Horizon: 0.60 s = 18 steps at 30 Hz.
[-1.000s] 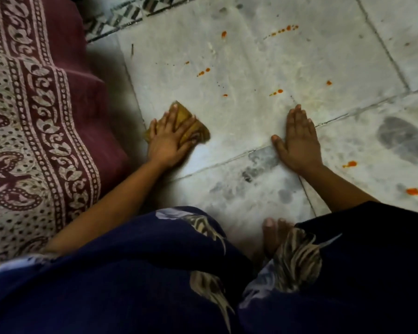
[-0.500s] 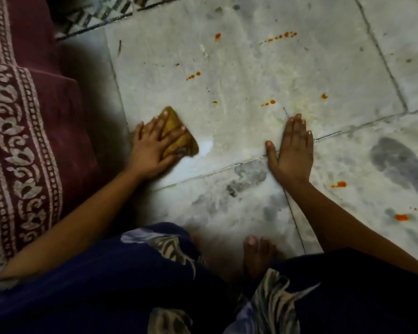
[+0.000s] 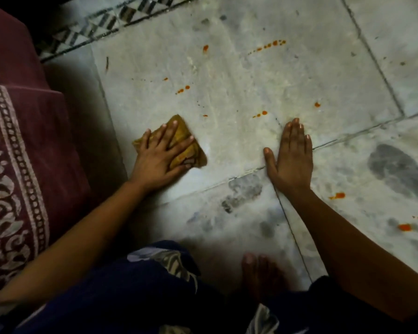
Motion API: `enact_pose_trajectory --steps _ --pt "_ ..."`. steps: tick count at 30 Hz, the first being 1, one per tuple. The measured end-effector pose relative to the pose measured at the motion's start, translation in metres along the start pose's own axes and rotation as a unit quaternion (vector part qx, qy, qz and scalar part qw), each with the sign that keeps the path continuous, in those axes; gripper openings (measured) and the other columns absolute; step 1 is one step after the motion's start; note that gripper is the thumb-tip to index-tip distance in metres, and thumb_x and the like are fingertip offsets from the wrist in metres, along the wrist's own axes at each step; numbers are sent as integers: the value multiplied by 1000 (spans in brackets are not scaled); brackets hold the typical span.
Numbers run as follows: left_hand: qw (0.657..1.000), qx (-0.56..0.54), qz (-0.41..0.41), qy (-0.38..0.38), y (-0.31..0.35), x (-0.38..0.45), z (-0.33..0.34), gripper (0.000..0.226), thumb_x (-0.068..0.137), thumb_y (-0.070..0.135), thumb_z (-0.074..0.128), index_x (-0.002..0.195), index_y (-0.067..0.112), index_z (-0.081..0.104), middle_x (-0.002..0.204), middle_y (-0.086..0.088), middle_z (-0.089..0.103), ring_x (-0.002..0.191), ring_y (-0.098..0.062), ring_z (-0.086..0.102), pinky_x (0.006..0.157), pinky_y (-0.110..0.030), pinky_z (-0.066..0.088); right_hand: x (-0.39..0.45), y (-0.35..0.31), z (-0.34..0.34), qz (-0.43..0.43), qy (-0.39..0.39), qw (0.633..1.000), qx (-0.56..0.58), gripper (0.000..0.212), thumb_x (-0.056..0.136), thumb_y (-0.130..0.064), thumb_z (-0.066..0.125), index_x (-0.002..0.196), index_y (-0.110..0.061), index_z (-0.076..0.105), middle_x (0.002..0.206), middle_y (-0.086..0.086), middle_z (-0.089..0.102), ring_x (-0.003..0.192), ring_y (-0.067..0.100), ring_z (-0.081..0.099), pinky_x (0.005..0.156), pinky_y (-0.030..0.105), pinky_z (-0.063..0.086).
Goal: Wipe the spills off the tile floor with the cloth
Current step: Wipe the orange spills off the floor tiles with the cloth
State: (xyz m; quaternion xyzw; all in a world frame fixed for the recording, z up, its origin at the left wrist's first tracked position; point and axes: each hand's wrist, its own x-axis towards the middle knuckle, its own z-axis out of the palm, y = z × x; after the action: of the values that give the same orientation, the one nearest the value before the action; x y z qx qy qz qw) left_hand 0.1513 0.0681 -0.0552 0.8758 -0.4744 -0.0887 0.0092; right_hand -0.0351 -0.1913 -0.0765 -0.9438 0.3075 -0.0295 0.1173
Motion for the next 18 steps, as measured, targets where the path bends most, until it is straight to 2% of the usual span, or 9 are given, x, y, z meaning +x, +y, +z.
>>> enact_pose_trajectory --steps 6,11,13,15,17,18 --pt "998 8 48 -29 30 84 -20 66 82 67 22 144 43 21 158 -5 10 144 -31 11 111 -53 4 1 1 -1 -11 -8 1000 -21 76 92 -50 23 147 1 14 155 20 13 144 29 12 116 36 4" --pt "990 3 140 11 36 22 1 57 89 60 31 142 39 30 155 -7 19 142 -27 18 113 -49 8 1 1 -2 -9 -12 1000 -14 75 92 -49 27 147 1 16 154 20 16 143 29 14 117 37 6" --pt "994 -4 111 10 17 7 0 59 88 63 28 142 39 28 154 -7 20 140 -29 22 112 -49 10 1 2 -1 -7 -10 1000 -10 75 92 -49 28 147 1 17 155 19 16 143 28 14 117 37 7" --pt "999 -15 38 8 8 22 -9 63 86 67 25 142 39 27 155 -9 21 140 -32 24 110 -51 12 1 1 -2 -7 -10 1000 -10 75 91 -49 28 147 1 17 155 19 15 143 28 13 117 37 6" --pt "999 -33 -15 -2 10 54 -18 66 82 67 25 143 40 25 156 -8 17 142 -31 18 111 -53 9 0 1 -3 -9 -16 1000 -10 75 91 -49 28 147 1 17 155 18 15 143 28 14 117 37 6" --pt "999 -29 -14 -11 16 69 -20 67 81 67 24 143 41 24 157 -7 15 143 -30 14 111 -52 6 0 1 -3 -10 -17 1000 -8 75 91 -49 28 147 1 17 155 19 15 143 28 14 117 37 6"
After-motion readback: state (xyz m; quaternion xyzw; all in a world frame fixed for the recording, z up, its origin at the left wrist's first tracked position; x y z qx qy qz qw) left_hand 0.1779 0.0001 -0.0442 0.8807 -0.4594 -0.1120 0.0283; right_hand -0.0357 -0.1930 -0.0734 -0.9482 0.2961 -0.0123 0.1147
